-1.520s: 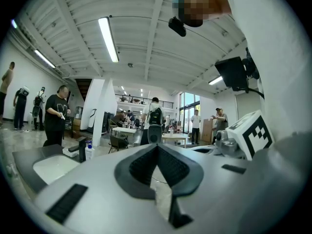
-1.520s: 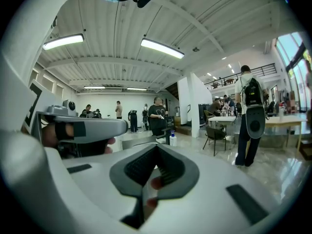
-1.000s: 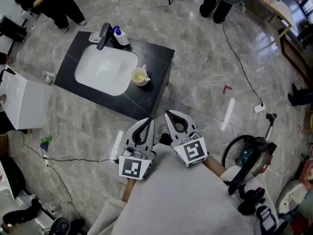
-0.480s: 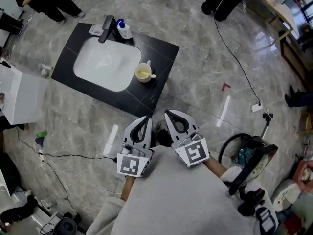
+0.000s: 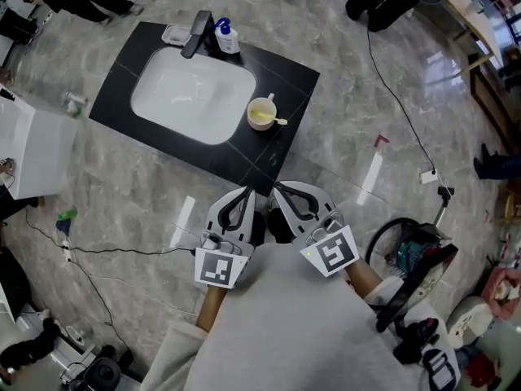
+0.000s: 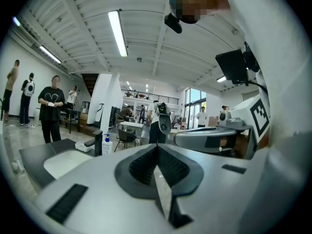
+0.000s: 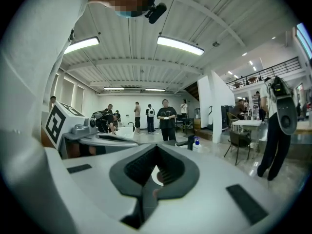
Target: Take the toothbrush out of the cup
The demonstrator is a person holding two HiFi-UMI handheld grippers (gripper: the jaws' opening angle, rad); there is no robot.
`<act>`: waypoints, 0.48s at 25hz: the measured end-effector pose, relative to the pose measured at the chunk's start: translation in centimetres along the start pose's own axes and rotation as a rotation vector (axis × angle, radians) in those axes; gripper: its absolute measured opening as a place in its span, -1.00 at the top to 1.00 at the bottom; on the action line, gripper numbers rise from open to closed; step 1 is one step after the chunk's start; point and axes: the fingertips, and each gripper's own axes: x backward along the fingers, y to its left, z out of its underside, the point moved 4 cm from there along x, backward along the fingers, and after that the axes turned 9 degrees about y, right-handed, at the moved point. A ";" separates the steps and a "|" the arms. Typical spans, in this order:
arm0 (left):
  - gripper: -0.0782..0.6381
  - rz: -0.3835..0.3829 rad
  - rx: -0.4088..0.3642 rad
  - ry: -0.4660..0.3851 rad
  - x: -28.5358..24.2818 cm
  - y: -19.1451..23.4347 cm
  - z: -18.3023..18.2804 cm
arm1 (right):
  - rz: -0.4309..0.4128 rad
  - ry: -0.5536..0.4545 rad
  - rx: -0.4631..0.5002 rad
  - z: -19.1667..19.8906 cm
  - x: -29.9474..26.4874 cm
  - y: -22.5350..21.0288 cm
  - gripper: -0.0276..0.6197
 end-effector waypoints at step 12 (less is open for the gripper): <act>0.77 0.031 0.011 0.078 -1.2 1.8 2.2 | 0.018 0.027 -0.018 2.1 -2.1 -1.6 0.90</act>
